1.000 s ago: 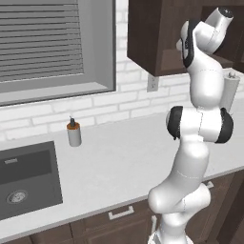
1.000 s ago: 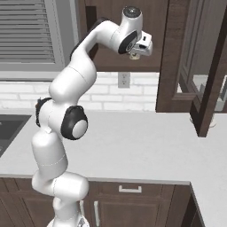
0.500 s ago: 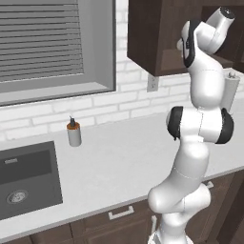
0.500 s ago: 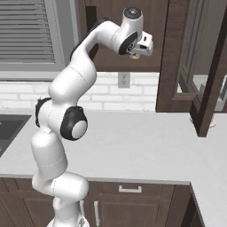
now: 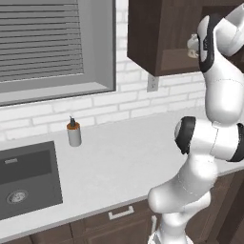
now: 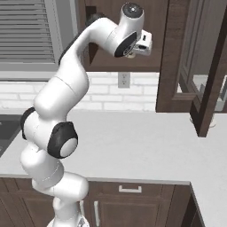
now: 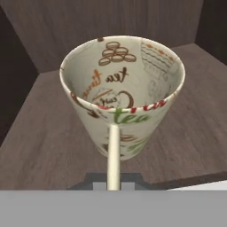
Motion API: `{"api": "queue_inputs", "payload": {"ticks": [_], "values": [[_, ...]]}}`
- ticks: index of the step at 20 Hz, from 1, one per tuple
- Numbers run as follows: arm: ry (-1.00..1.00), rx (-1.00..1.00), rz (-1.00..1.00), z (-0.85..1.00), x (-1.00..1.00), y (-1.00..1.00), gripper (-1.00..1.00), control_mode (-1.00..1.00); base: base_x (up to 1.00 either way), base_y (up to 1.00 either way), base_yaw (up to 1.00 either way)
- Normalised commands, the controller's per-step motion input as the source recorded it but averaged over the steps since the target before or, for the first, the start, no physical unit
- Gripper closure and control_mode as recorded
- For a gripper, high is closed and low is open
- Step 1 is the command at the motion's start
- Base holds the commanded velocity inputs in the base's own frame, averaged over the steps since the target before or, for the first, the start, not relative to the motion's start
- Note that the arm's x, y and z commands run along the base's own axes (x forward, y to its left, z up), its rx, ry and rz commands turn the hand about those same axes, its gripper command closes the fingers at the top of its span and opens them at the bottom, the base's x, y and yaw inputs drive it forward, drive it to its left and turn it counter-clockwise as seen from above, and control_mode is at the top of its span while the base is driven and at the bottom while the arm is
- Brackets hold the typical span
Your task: Gather all objects into one cabinet and sort the glasses and bowls to opposite sides.
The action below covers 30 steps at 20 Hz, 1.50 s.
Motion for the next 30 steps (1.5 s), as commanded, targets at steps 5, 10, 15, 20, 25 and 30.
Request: {"api": "queue_inputs", "payload": {"ticks": [5,10,15,20,25,30], "values": [[-0.04,-0.11,0.16,0.0,-1.0,0.39,1.0,-1.0,0.0,0.0,0.0],[0.0,-0.13,0.05,0.0,-1.0,0.57,1.0,-1.0,0.0,0.0,0.0],[0.01,0.0,-0.3,0.0,-1.0,0.27,1.0,-1.0,0.0,0.0,0.0],[0.0,0.0,-0.25,0.01,-1.0,0.02,1.0,-1.0,0.0,0.0,0.0],[0.0,0.0,0.04,0.14,-0.71,0.31,1.0,-1.0,0.0,0.0,0.0],[-0.01,0.0,0.13,0.02,-0.34,0.17,1.0,-1.0,0.0,0.0,0.0]]}}
